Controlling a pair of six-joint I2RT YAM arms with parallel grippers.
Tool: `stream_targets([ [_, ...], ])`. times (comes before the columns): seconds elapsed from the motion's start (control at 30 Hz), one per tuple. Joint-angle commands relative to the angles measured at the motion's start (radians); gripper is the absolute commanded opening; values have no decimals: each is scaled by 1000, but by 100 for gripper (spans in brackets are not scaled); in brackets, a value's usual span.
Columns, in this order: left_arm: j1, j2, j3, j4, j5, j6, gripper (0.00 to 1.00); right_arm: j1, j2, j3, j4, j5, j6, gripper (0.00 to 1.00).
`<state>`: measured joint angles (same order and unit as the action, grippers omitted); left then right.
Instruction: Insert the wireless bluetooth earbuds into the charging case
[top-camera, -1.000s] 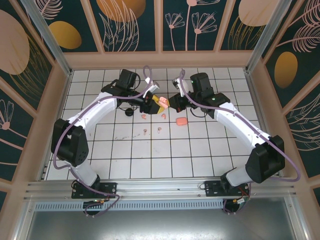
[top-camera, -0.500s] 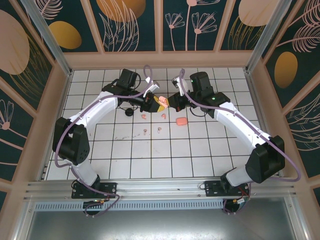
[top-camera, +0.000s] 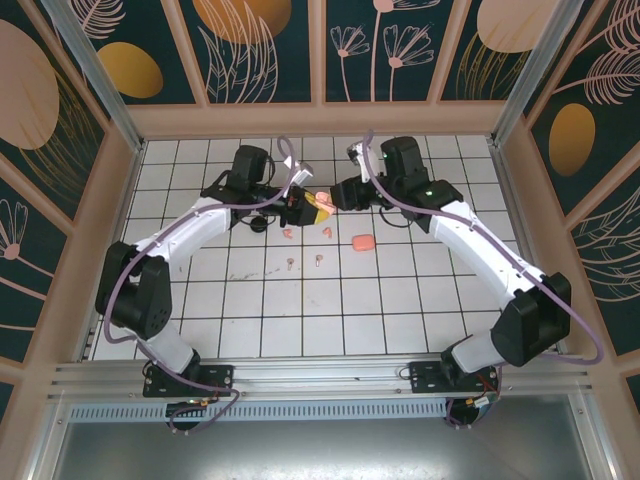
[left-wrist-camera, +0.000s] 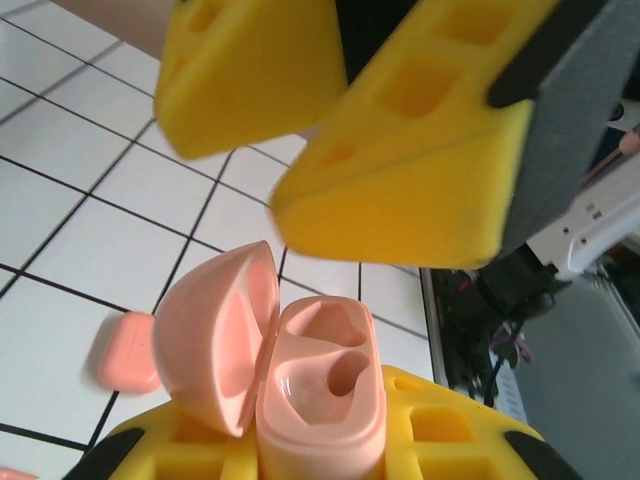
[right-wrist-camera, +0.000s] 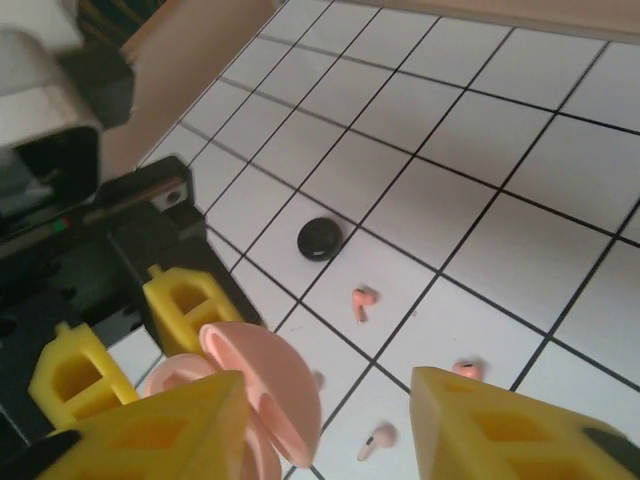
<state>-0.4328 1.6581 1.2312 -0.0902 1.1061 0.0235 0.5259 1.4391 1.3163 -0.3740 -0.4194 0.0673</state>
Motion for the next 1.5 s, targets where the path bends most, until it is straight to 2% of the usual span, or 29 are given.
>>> stream_targets([
  [0.0, 38, -89, -59, 268, -53, -161, 0, 2, -84, 20, -6, 68, 70, 56],
  [0.17, 91, -206, -193, 451, -225, -269, 0, 5, -116, -8, -50, 120, 163, 61],
  [0.3, 107, -298, -294, 530, -418, -294, 0, 40, -66, -33, -57, 148, 240, 61],
  [0.37, 107, -343, -340, 558, -535, -303, 0, 85, -11, -39, -52, 180, 279, 61],
  [0.53, 109, -421, -426, 623, -737, -333, 0, 198, 178, -1, -60, 302, 411, 61],
  [0.77, 126, -474, -479, 644, -919, -370, 0, 301, 426, 89, -80, 368, 604, 56],
  [1.07, 133, -520, -546, 728, -965, -428, 0, 365, 627, 283, -213, 453, 698, 52],
  [1.23, 134, -560, -584, 768, -1014, -433, 0, 386, 680, 336, -273, 492, 710, 49],
  [1.33, 134, -565, -584, 768, -1016, -431, 0, 399, 705, 365, -304, 511, 702, 43],
  [1.47, 135, -563, -585, 771, -1013, -432, 0, 415, 753, 425, -351, 521, 692, 43],
])
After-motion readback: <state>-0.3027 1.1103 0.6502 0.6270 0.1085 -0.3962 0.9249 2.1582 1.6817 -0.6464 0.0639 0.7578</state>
